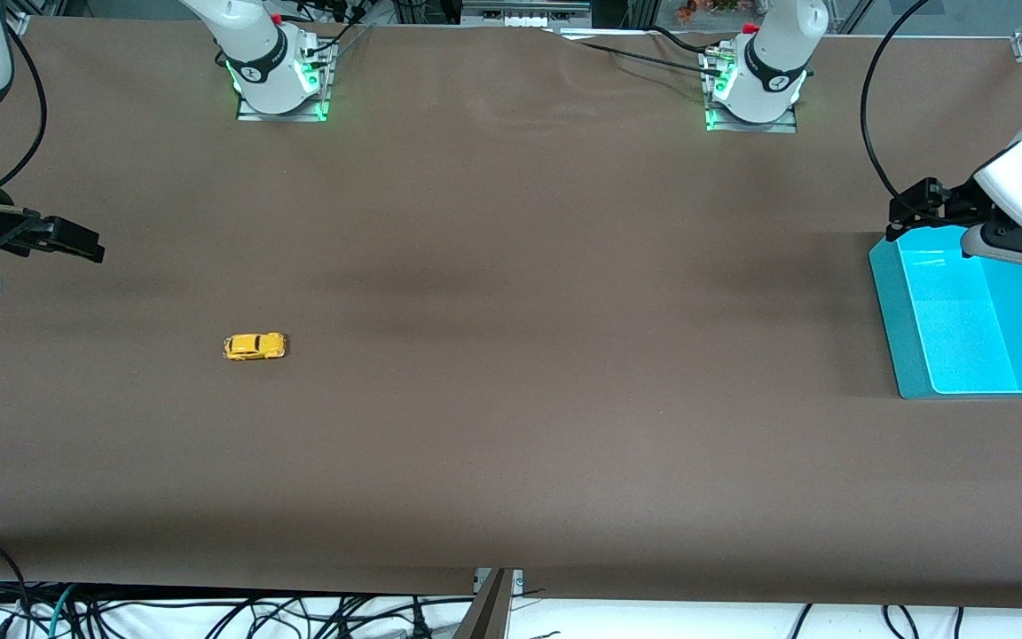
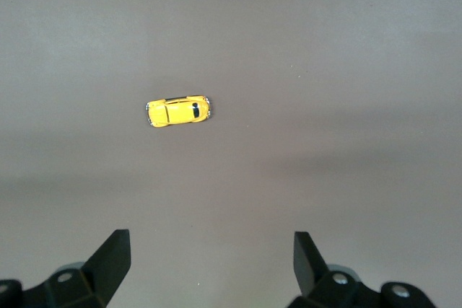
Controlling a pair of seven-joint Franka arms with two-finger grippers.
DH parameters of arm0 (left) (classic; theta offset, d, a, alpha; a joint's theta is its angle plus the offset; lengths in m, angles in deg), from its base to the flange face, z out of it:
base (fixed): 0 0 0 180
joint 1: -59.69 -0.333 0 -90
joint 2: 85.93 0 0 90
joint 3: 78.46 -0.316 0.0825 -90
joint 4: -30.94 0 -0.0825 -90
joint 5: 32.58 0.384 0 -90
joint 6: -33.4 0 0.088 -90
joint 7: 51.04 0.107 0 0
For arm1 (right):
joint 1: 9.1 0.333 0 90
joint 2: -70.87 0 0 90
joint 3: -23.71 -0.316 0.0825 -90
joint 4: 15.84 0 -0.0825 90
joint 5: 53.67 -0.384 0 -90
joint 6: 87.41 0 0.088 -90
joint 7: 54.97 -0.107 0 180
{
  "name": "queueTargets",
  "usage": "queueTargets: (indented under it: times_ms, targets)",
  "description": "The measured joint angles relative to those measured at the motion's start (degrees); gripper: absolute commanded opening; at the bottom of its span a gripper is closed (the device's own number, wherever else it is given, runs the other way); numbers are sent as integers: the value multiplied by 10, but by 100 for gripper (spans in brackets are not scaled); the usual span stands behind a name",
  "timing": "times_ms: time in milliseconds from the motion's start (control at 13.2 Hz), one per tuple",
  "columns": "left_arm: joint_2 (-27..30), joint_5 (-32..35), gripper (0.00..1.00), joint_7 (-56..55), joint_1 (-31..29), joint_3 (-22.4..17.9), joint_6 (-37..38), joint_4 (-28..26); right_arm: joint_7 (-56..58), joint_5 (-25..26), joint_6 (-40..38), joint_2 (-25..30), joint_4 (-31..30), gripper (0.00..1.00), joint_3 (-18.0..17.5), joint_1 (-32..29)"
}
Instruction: Wind and store yellow beetle car
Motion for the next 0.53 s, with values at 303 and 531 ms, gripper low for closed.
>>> queueTargets:
  times_ms: [303,531]
  targets:
    - [0,0,100,0,0,0,0,0,0,0,0,-1,0,100,-4,2]
    - [0,0,100,0,0,0,0,0,0,0,-1,-9,0,100,-9,20]
